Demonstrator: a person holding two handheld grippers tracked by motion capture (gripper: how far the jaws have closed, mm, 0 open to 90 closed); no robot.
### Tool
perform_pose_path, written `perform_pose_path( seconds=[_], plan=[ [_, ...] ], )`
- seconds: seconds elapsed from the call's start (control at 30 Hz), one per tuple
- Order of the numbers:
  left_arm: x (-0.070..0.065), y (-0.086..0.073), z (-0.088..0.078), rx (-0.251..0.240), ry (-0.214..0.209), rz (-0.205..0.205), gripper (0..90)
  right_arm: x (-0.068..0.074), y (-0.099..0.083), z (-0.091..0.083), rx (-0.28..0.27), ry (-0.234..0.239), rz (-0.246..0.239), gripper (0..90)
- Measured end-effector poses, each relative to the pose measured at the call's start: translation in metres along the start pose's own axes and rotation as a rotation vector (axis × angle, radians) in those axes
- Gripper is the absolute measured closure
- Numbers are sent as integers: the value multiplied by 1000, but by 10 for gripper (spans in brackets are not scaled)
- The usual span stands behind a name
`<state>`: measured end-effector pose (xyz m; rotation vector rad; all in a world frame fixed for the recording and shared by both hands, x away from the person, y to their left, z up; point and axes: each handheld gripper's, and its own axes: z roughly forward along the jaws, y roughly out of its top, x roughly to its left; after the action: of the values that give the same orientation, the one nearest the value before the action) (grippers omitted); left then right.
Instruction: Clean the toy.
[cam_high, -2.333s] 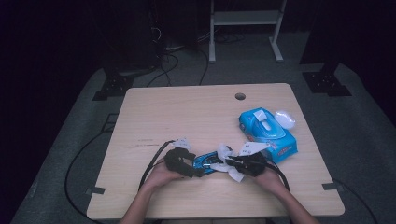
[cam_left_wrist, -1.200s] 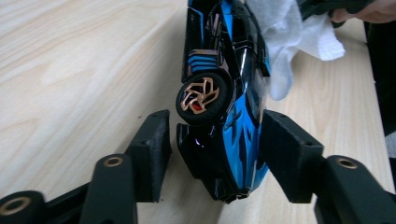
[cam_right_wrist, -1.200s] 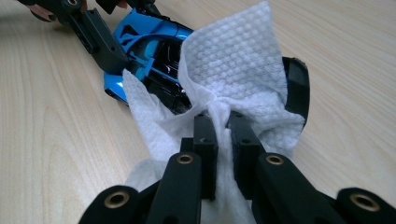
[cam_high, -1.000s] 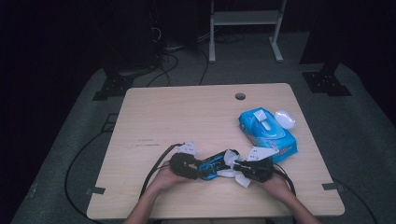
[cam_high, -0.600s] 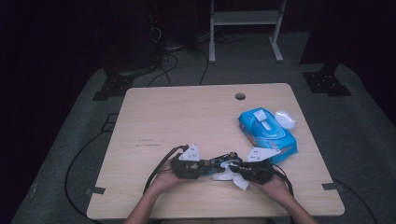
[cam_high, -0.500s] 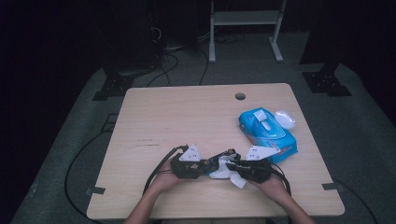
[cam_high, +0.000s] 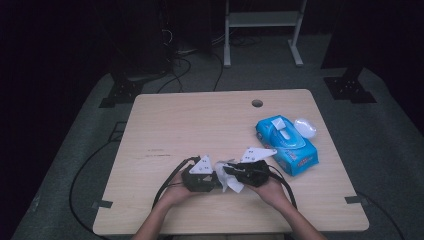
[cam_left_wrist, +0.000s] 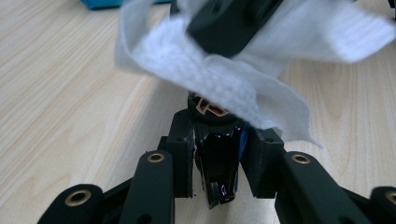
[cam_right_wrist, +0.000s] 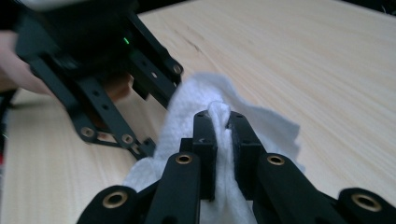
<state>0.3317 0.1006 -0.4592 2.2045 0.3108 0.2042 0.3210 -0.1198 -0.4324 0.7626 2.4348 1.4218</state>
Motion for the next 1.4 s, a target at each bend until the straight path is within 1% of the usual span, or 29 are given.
perform_pose_path(
  seconds=[0.03, 0.13, 0.2, 0.23, 0.3, 0.33, 0.37, 0.4, 0.43, 0.47, 0.5, 0.57, 0.6, 0.67, 0.73, 0.8, 0.87, 0.93, 1.0, 1.03, 1.07, 1.13, 1.17, 1.2, 1.23, 1.27, 1.3, 1.37, 1.4],
  plan=[
    [0, 0, 0, -1, 0, 0, 672, -2, -2, -1, -4, -4, 5, 825],
    [0, 0, 0, -3, 0, 0, 673, -8, -5, -7, 10, -61, 4, 827],
    [0, 0, 1, -6, -2, -3, 672, -10, -6, -9, 10, -63, 24, 828],
    [0, 0, 1, -5, -1, -2, 672, -9, -6, -7, 6, -60, 19, 828],
    [0, 0, 0, -3, -1, -5, 671, -3, -4, -1, -7, -22, 27, 827],
    [0, -1, 0, -3, -1, -6, 671, 1, -2, 2, -14, -24, 15, 827],
    [1, -1, -1, -1, -6, -7, 671, 4, 0, 6, -17, -9, 13, 827],
    [2, -2, -2, -5, -8, -17, 672, 4, 1, 7, -18, 9, 16, 828],
    [2, -2, -2, -7, -9, -19, 672, 3, 1, 7, -16, 8, 14, 828],
    [2, -2, -2, -8, -8, -23, 672, 3, 1, 6, -9, 2, 10, 829],
    [1, -2, -2, -7, -5, -23, 672, 1, 1, 3, 3, -18, 0, 829],
    [1, -2, -1, -6, -5, -28, 672, -1, -1, -3, 28, -75, -30, 829],
    [1, -2, -1, -7, -5, -32, 672, -3, -2, -6, 25, -78, -18, 829],
    [1, -1, -1, 2, -4, -42, 671, -3, -3, -5, 16, -64, 5, 829],
    [1, 0, -1, 5, -1, -52, 670, 1, -4, -2, -1, -22, 20, 828],
    [1, -1, -1, 7, 1, -51, 669, 3, -3, -1, 0, -19, 14, 828],
    [1, -1, -1, 7, 1, -51, 669, 0, -4, -4, 4, -9, 25, 828],
    [1, -1, -1, 7, 3, -53, 669, -6, -6, -10, 13, -46, 28, 828],
    [1, -1, -1, 7, 5, -57, 669, -14, -8, -18, 22, -104, 27, 829],
    [1, -1, -1, 7, 4, -57, 669, -18, -9, -22, 29, -127, 41, 828],
    [1, 0, -1, 6, 5, -59, 669, -20, -9, -22, 22, -119, 62, 828],
    [1, 0, -1, 7, 7, -61, 668, -16, -9, -19, 15, -121, 60, 828],
    [1, 0, -1, 6, 9, -62, 668, -14, -8, -16, 5, -92, 68, 829],
    [0, 0, 0, 5, 10, -65, 668, -11, -7, -12, -2, -48, 79, 828],
    [0, 0, 0, 5, 11, -62, 668, -7, -6, -9, -1, -37, 64, 828],
    [0, 0, -1, 10, 12, -56, 668, 1, -4, -4, 8, -43, 30, 828],
    [0, 0, -1, 12, 12, -52, 669, 4, -3, -3, 8, -52, 13, 828],
    [0, 0, -1, 9, 15, -52, 669, 0, -3, -6, 18, -52, 15, 827],
    [0, -1, -1, 9, 16, -51, 669, -2, -5, -10, 23, -79, 3, 828]
  ],
)
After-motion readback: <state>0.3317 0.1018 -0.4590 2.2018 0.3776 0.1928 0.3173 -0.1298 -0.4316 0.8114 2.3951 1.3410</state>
